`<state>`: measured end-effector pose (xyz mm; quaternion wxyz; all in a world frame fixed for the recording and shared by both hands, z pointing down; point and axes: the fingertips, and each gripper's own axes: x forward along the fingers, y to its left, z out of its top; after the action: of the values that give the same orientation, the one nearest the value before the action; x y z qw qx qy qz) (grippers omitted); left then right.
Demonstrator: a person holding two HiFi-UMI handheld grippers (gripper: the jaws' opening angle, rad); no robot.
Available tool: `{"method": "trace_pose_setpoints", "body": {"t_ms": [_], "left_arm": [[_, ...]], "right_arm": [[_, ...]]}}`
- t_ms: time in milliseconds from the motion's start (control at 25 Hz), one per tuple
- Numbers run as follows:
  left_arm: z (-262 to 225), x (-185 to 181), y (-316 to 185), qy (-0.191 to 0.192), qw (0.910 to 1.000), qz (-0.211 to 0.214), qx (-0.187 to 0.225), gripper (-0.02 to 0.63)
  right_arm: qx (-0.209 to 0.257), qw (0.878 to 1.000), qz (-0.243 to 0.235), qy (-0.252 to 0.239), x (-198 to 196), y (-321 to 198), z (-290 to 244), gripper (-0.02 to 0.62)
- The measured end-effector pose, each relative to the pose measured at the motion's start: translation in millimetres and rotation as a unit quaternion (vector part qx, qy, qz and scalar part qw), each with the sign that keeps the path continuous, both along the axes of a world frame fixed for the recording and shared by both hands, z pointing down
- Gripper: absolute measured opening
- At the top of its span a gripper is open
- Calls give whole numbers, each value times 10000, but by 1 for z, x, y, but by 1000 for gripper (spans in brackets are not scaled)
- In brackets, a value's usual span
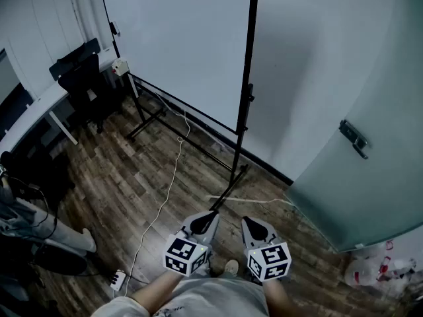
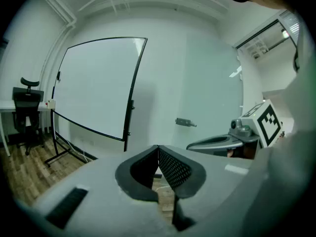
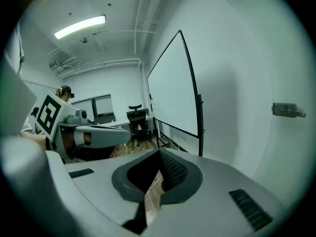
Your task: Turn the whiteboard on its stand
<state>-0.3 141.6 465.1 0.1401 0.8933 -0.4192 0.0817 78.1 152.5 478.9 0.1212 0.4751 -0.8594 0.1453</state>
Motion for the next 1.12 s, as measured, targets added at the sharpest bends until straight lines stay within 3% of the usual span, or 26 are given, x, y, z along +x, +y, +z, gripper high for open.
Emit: {"method": "trace_pose_setpoints", "body": {"t_ms": [400,680,1120], "left_arm": [[0,2,-3,23,10000,22,13,11],[0,-2,-8,52,9999,87,27,11],[-7,-46,-17,99,9997,201,77,11]], "right_arm": [[-35,10000,27,47,2,-1,4,6],[-32,9996,175,-210,-3,-8,1,6],[95,9989,422,-203,-35,-17,-9,7]]}}
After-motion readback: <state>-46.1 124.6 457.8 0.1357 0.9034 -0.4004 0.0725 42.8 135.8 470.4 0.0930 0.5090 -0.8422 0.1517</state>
